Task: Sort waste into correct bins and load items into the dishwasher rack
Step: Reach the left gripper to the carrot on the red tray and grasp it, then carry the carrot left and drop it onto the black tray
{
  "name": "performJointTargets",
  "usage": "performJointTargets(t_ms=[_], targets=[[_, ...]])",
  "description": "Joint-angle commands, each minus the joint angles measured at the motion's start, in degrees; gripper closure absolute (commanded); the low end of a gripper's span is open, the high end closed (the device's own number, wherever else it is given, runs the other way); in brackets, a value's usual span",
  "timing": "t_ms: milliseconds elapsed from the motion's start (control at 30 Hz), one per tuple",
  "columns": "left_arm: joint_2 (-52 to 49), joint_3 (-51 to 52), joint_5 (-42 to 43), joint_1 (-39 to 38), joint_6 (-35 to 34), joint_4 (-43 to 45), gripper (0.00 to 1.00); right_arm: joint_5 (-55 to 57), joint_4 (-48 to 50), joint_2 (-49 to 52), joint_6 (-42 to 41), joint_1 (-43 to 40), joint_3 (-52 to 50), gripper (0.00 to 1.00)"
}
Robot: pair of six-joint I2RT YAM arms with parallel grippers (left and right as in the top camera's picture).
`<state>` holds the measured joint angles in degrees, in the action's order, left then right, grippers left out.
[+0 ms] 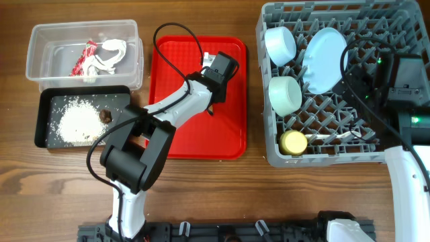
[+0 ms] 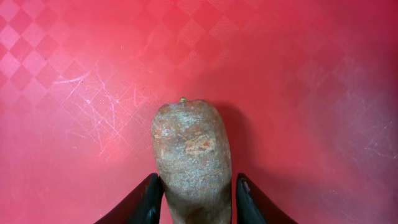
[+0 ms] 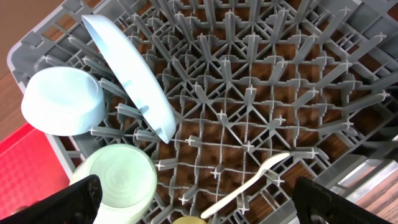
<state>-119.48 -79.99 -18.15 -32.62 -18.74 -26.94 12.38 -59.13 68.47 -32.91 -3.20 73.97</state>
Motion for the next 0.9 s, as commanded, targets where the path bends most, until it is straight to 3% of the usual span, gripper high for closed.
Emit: performJointTargets(t_ms=[0, 100, 200, 400, 633, 800, 867], targets=[[-1.03, 0.20, -0.35, 0.33, 0.28, 0.52, 0.58, -0.72, 0.02, 0.15, -0.28, -0.04, 0.59, 0.00], [-1.73, 0.20, -0.33, 0.66, 0.28, 1.01, 0.57, -0.72, -0.02, 0.15, -0.26, -0.04, 0.59, 0.00], [-1.84, 0.20, -0.13, 1.09, 0.26, 1.09, 0.72, -0.72, 0.00, 0.15, -0.31, -0.04, 0.59, 0.00], [-1.62, 0.20, -0.13, 1.42, 0.31, 0.94, 0.91, -0.70, 0.02, 0.31, -0.28, -0.04, 0.57, 0.00], [8.00, -0.42, -2.73, 3.58, 0.26, -4.11, 0.91, -0.70, 0.07, 0.33, -0.28, -0.04, 0.57, 0.00], [24.06, -0.42, -2.71, 14.14, -3.85, -10.71, 0.83, -0.70, 0.04, 0.33, -0.31, -0.04, 0.57, 0.00], [29.53, -0.39, -2.71, 22.01, -7.72, -14.60, 0.82, -0.72, 0.13, 0.33, -0.31, -0.04, 0.57, 0.00]])
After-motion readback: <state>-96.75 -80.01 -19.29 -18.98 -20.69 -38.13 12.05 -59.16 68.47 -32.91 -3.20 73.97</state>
